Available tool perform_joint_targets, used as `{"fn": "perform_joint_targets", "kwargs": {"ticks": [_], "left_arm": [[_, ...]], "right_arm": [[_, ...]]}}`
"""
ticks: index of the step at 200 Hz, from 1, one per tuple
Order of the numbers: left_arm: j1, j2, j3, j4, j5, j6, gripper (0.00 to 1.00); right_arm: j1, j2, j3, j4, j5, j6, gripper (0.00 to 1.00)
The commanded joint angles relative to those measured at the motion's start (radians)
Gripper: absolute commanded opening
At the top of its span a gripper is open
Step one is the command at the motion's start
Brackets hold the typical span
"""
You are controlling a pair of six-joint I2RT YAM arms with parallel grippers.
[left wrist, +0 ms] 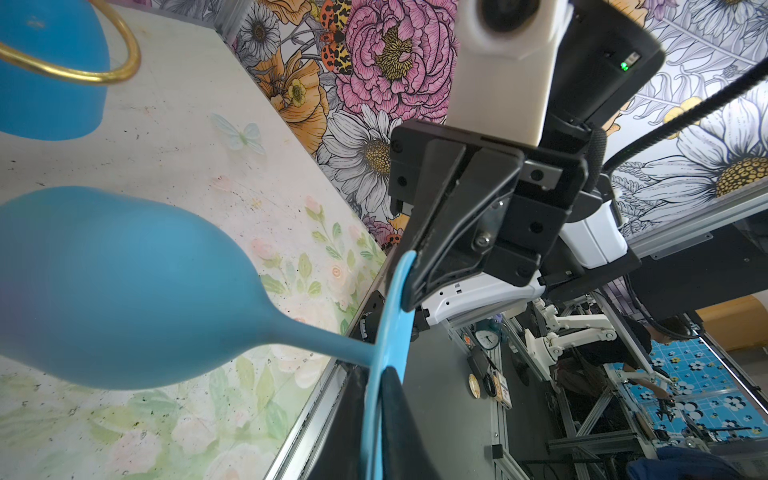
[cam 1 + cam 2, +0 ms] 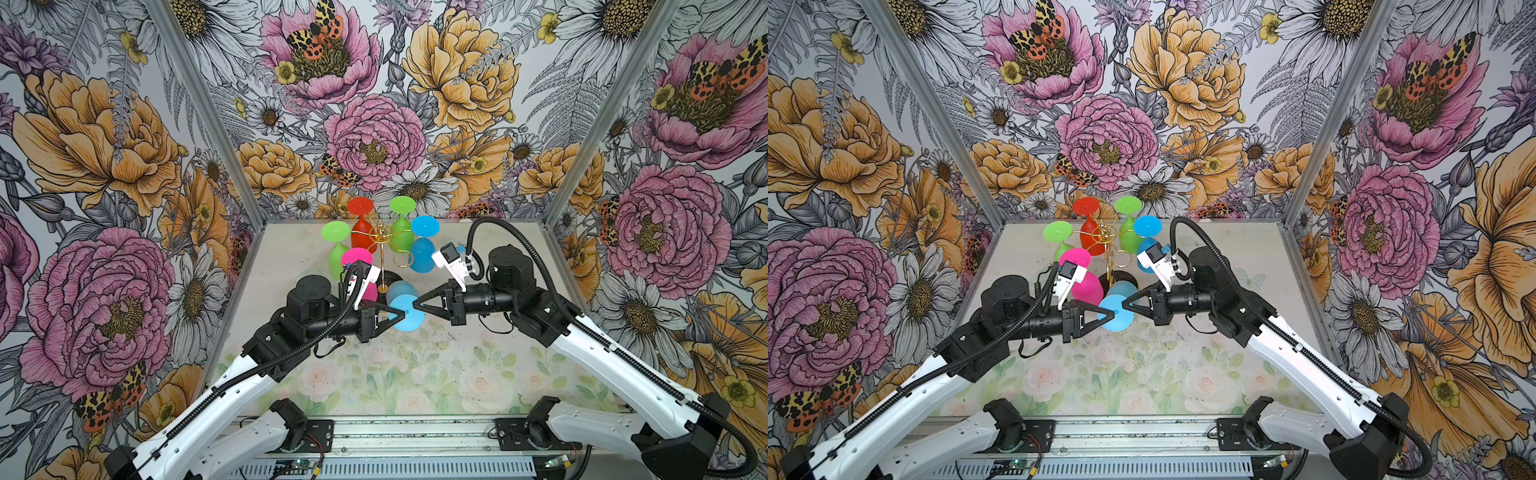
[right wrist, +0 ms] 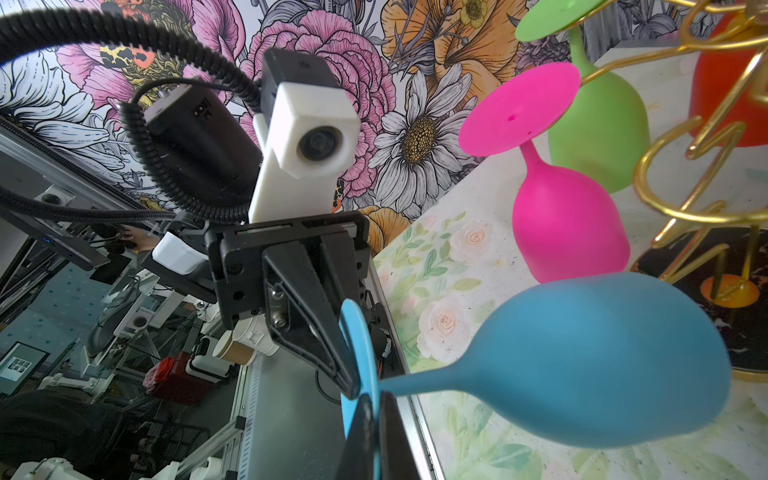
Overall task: Take the wine glass off the wine glass rack
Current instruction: 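Grasp the light blue glass's foot with the left gripper while the right gripper holds it, then open the right gripper and withdraw it while the left gripper carries the glass nearer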
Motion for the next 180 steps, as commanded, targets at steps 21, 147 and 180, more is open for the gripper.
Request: {"fn": "perform_joint_targets", "kwargs": {"ticks": [21,147,180], "left_arm": [[-0.015,-0.004,-0.004,0.031,0.021,0.027,0.05],[-0.098,0.035,-0.008,0.031,-0.037,0.084,0.0],[-0.171,0.07,-0.003,0.016,-0.105,0.152,0.0]], "right_arm": [[-0.01,-0.022,-0.012,0.015,0.046,-0.006,0.05],[-0.126,-0.109,-0.001,-0.258,0.269,0.055,0.56],[-0.137,-0.054,0.067,-0.483,0.49,0.023,0.59]]}}
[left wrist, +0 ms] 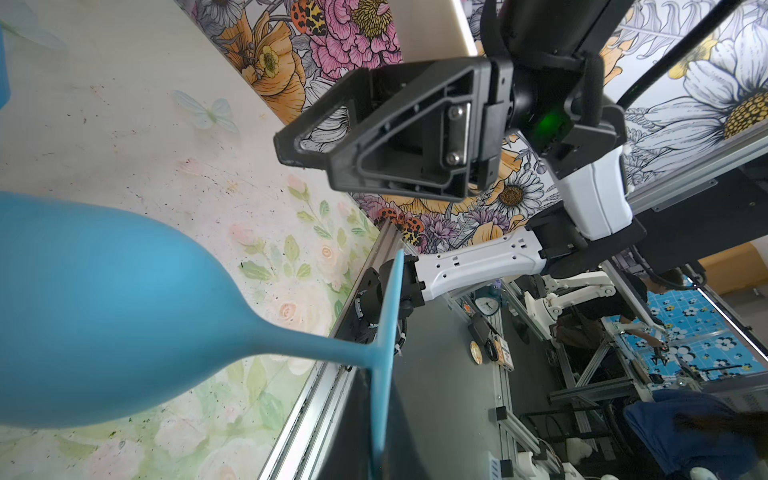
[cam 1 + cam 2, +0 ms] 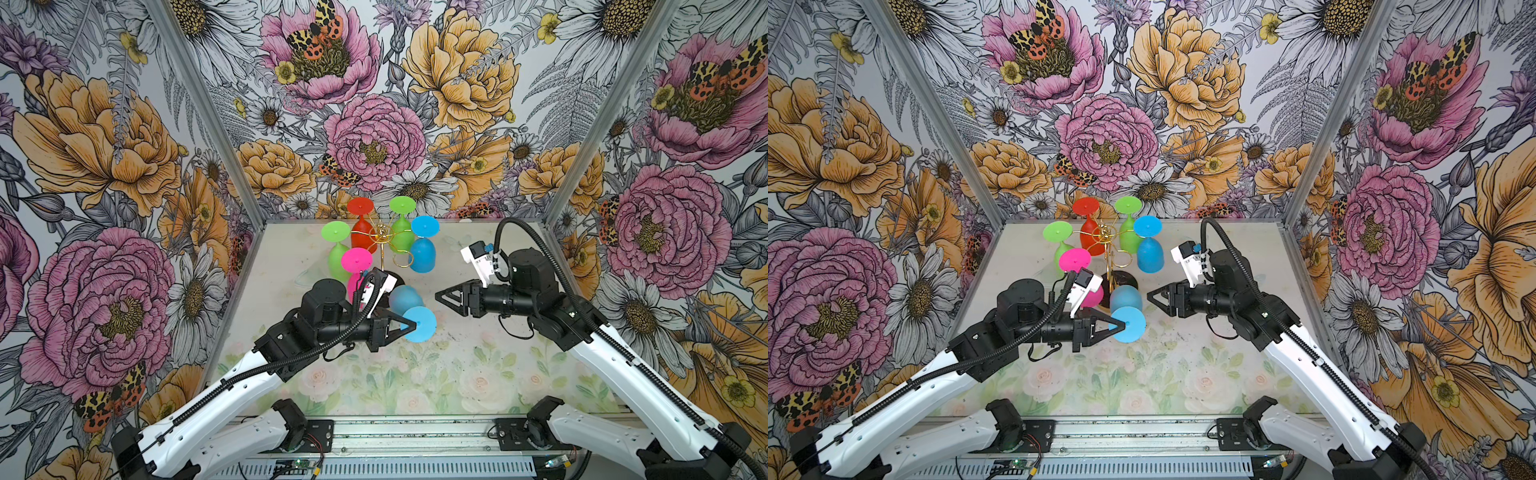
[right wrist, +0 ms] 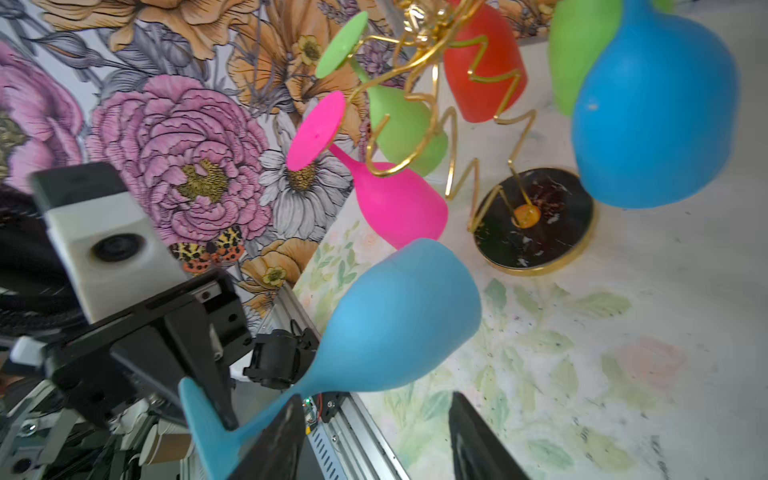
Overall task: Take the wine glass off the wine glass rack
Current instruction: 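Open the right gripper and withdraw it while the left gripper carries the glass nearer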
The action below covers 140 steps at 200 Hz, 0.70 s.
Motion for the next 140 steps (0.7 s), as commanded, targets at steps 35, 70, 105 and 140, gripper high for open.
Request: {"fn": "perform_joint_targets", "kwargs": {"ticks": [35,70,105,140], "left_arm": [[-0.138,0.064,0.018,-0.043,-0.191,0.172,0.0],[-0.212,0.098,0.022,-0.054,-0.309,0.271,0.0],[-0.286,0.132,0.035,-0.101,-0.421,0.42,0.0],[-0.386,0.147,0.029,-0.119,-0.583,0.567,0.0]], "right_arm": [[-0.038,0.05,0.072,-0.228,0.205,-0.018,0.6],[-0.074,0.065,0.08,-0.243,0.209,-0.023,0.6],[-0.11,0.084,0.08,-0.265,0.176,-0.033,0.6],[-0.142,0.088,0.09,-0.267,0.138,-0.036,0.6]]}}
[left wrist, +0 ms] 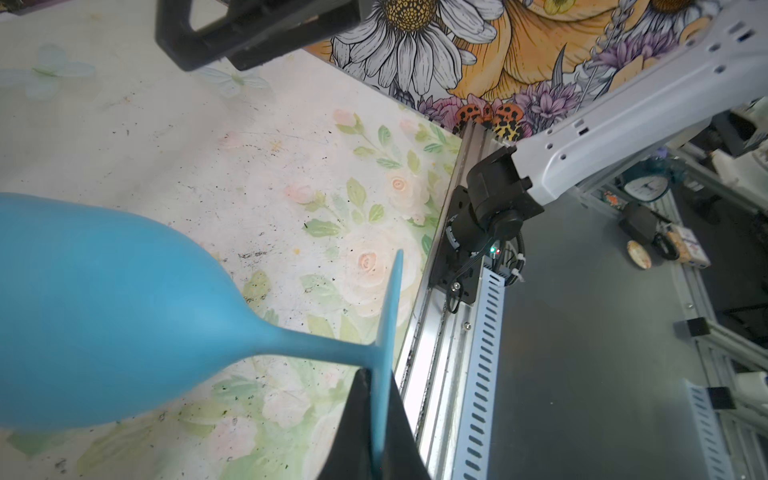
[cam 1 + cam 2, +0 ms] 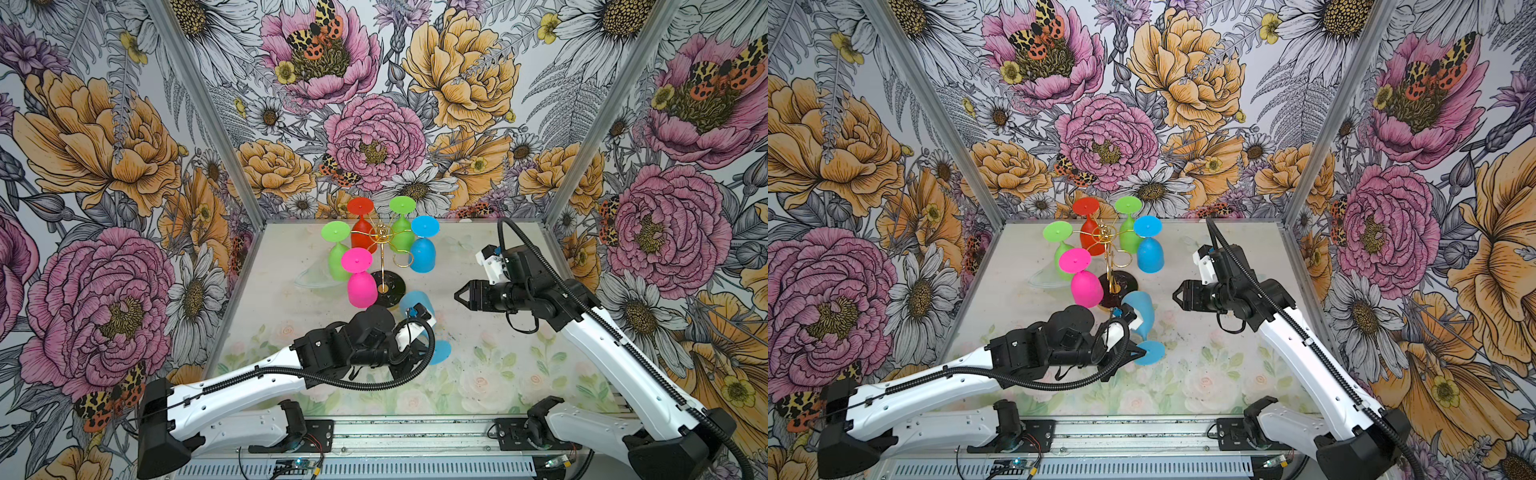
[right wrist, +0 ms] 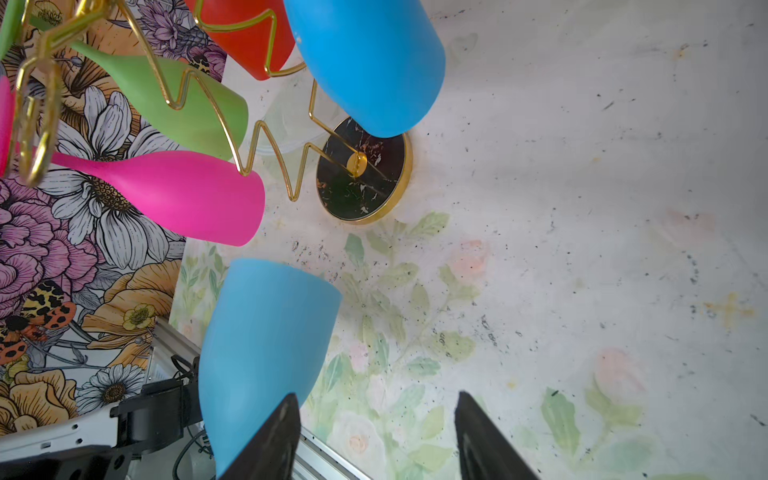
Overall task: Take the wine glass off the wine glass rack
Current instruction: 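Open the right gripper and withdraw it while the left gripper carries the glass nearer, then lower the light blue glass upright onto the table with the left gripper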
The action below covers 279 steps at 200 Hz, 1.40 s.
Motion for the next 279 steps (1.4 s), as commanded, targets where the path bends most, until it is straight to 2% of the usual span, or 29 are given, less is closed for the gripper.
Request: {"fn": "perform_joint_targets", "kwargs": {"ticks": [1,26,71,76,100,203,279], "left_arm": [[-0.057,0.002,0.027,-0.016,-0.158,0.157,0.0],[-0.113,0.005,0.03,-0.034,-0.259,0.247,0.0],[-0.166,0.049,0.046,-0.055,-0.42,0.396,0.0],[-0.202,0.055,0.047,-0.059,-0.441,0.416,0.0],[-0.238,0.087,0.047,-0.069,-0.538,0.502,0.0],[-0.289,0.194,0.017,-0.061,-0.871,0.739,0.0],[-0.336,0.201,-0.106,0.182,-1.058,0.944,0.0]], "right_arm": [[-0.021,0.0,0.041,-0.007,-0.034,-0.017,0.6],[-0.042,0.005,0.048,-0.007,-0.072,-0.017,0.6],[-0.05,0.035,0.09,-0.013,-0.073,-0.039,0.6],[-0.05,0.042,0.095,-0.014,-0.075,-0.041,0.6],[-0.05,0.056,0.121,-0.019,-0.083,-0.051,0.6],[-0.053,0.094,0.187,-0.025,-0.109,-0.082,0.62],[-0.053,0.13,0.259,-0.025,-0.167,-0.096,0.61]]}}
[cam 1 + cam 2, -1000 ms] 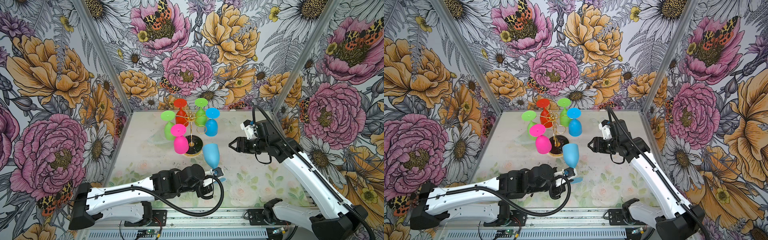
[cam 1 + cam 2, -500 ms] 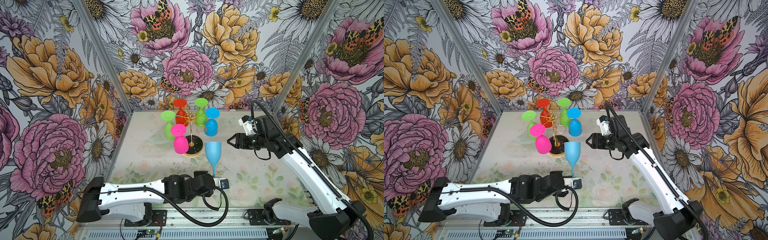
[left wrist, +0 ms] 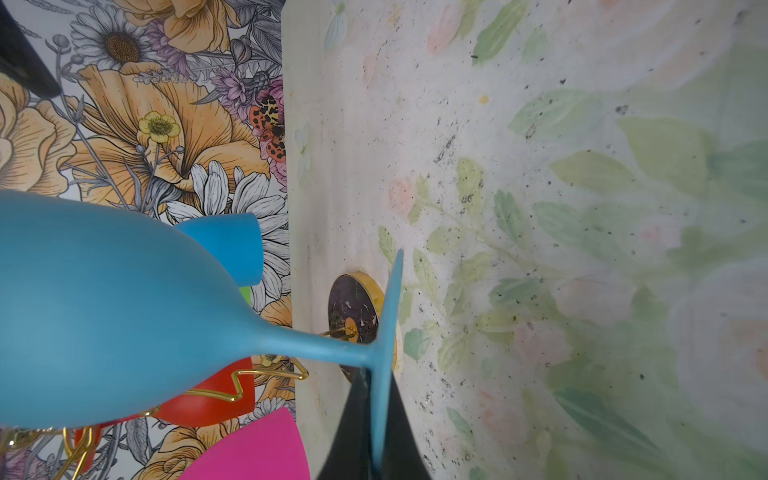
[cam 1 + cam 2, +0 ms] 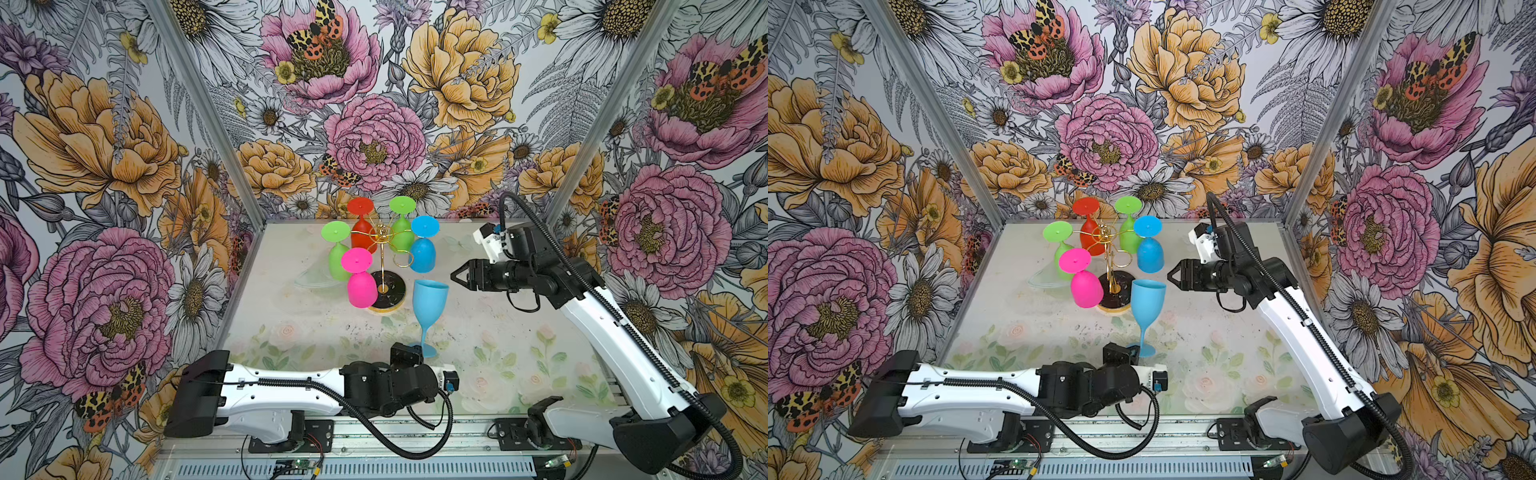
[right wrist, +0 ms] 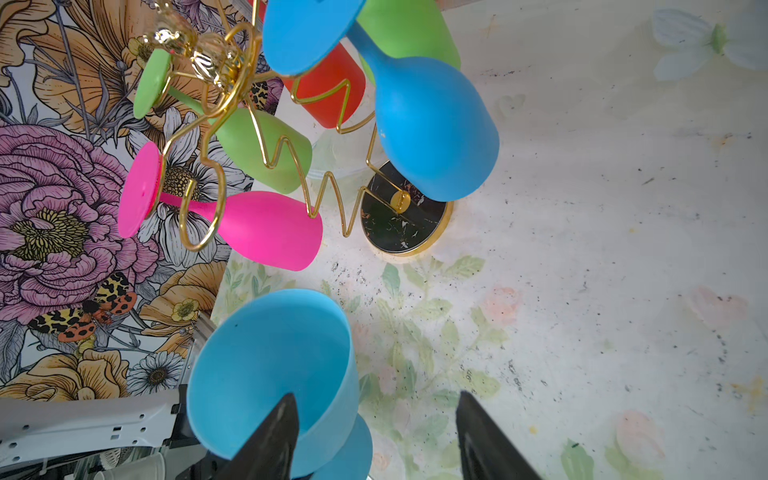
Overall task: Take the wine glass off the wine glass rack
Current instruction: 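Lower the light blue glass upright onto the table with the left gripper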
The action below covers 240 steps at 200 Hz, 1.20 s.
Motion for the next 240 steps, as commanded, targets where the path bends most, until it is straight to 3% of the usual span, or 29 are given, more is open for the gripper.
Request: {"fn": "perform_joint_targets", "kwargs": {"ticks": [1,34,121,240], "left_arm": [[-0.011,-0.018,-0.037,0.14,-0.105,0.1,0.0],[-0.013,-0.037,-0.109,0.277,-0.137,0.21,0.0],[-0.013,0.001,-0.194,0.438,-0.223,0.345,0.0],[-0.007,0.046,-0.274,0.686,-0.296,0.537,0.0]], "right_arm": [[-0.007,0.013,0.045,0.006,-0.04,-0.018,0.61],[-0.004,0.035,0.053,0.003,-0.084,-0.028,0.58],[0.028,0.065,0.044,-0.02,-0.169,-0.06,0.53],[0.045,0.096,0.039,-0.027,-0.2,-0.08,0.27]]}}
